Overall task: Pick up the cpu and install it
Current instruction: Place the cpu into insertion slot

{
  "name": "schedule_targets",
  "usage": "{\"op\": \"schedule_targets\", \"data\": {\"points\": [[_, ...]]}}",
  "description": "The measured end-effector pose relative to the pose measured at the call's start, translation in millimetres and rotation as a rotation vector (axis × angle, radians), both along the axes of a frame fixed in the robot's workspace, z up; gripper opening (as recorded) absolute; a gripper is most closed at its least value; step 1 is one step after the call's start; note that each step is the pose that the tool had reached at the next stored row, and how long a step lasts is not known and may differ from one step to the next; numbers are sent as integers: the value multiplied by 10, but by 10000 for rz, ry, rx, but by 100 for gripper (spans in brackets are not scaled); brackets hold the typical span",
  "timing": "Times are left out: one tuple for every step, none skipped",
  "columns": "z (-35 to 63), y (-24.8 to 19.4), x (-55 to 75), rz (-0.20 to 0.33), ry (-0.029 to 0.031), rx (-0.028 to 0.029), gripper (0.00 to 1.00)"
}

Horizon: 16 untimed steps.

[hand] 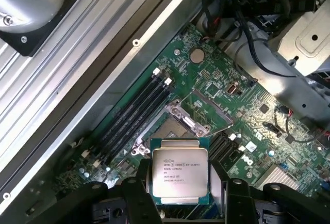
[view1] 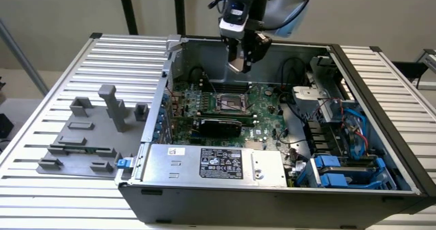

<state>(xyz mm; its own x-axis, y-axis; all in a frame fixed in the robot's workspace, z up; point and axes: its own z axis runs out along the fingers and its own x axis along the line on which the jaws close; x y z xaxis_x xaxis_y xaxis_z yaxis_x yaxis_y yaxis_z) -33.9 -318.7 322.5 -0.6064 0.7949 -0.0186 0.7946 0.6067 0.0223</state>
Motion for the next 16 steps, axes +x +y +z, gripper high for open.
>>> {"op": "schedule_targets", "data": {"points": [[-10, 0, 0, -181, 0, 0, 55], [-20, 0, 0, -359, 0, 0, 55], [-31, 0, 0, -540, 0, 0, 55], [-42, 0, 0, -725, 0, 0, 55], [-52, 0, 0, -904, 0, 1, 55], [-63, 0, 0, -1085, 0, 0, 55], [-74, 0, 0, -1280, 0, 0, 55], [-85, 0, 0, -1461, 0, 1, 55], [-95, 0, 0, -1640, 0, 0, 55], [-106, 0, 0, -1820, 0, 0, 55], [-116, 0, 0, -2000, 0, 0, 55], [-127, 0, 0, -2179, 0, 0, 55], [-138, 0, 0, -2366, 0, 0, 55], [-149, 0, 0, -2545, 0, 1, 55], [-160, 0, 0, -2726, 0, 1, 55], [-171, 0, 0, -2904, 0, 0, 55]]}}
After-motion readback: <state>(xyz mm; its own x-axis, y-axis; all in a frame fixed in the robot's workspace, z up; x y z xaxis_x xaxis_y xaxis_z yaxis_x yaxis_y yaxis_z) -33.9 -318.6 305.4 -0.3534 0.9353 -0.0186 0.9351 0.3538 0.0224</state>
